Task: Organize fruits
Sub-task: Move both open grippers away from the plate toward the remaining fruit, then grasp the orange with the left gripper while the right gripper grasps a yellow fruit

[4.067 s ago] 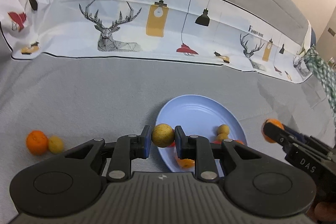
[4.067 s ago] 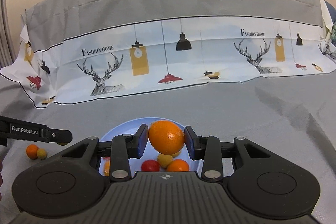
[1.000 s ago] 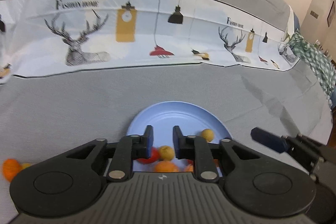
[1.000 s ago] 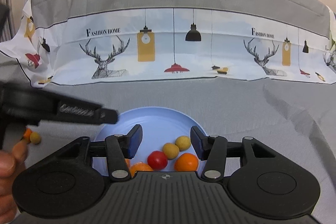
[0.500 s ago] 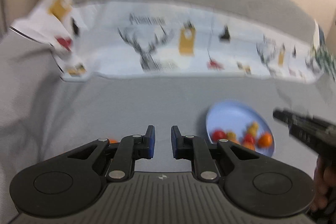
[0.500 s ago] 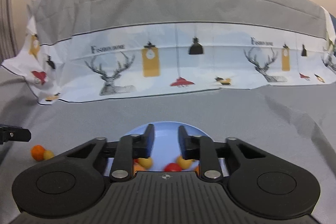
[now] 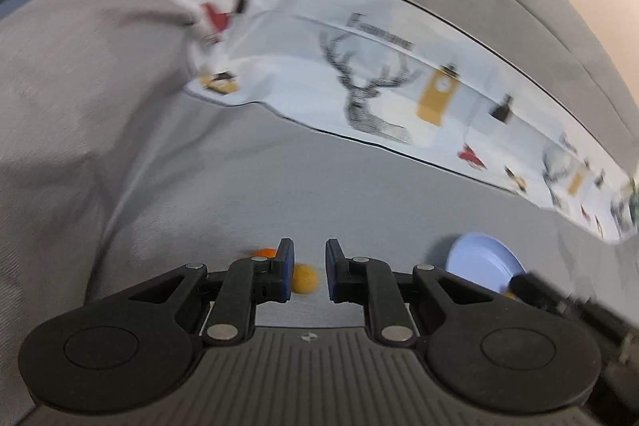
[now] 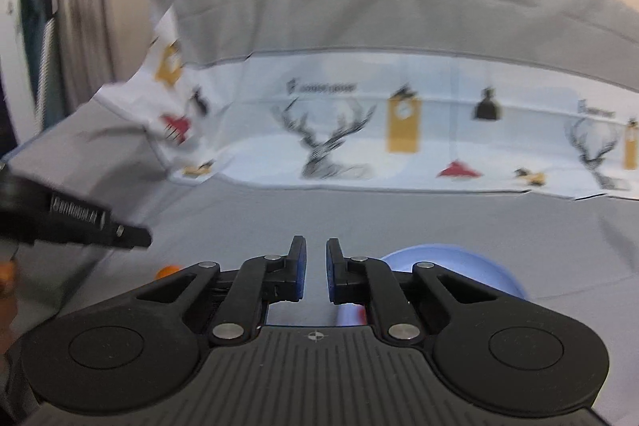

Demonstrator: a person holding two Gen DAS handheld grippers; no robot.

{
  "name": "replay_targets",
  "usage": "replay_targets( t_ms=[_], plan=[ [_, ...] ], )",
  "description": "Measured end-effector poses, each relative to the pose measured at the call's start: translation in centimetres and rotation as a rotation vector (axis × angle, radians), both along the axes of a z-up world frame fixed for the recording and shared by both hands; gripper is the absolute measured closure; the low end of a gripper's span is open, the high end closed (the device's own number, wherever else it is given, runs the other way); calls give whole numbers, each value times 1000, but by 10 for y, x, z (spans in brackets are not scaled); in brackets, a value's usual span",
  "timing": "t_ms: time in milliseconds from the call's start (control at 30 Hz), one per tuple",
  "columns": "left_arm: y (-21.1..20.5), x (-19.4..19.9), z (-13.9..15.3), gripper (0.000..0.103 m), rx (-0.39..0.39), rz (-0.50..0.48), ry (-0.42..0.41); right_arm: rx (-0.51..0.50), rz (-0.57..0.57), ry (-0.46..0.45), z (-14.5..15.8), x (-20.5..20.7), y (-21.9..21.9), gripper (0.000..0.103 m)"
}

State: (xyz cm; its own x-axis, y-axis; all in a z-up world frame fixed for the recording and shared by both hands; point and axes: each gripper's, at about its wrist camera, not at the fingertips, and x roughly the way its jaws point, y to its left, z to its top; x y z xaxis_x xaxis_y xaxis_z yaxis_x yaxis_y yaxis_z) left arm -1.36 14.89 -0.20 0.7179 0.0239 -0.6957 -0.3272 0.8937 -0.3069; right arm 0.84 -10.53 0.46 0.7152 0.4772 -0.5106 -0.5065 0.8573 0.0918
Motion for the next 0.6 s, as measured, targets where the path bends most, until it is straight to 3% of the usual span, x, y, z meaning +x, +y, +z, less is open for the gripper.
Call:
replay_targets(
  t_ms=[167, 333, 500, 600],
  plan=[
    [22, 1, -11, 85, -73, 82, 41, -46, 120, 26, -16, 7, 46, 92],
    [20, 3, -11, 85, -25, 79, 46, -58, 206, 70, -34, 21, 84, 89],
    [16, 6, -14, 85, 6, 63, 48, -80, 264, 125, -55, 34, 113, 77],
    [16, 8, -15, 85, 8, 68, 48, -103, 267, 144, -66, 41, 123, 76]
  ],
)
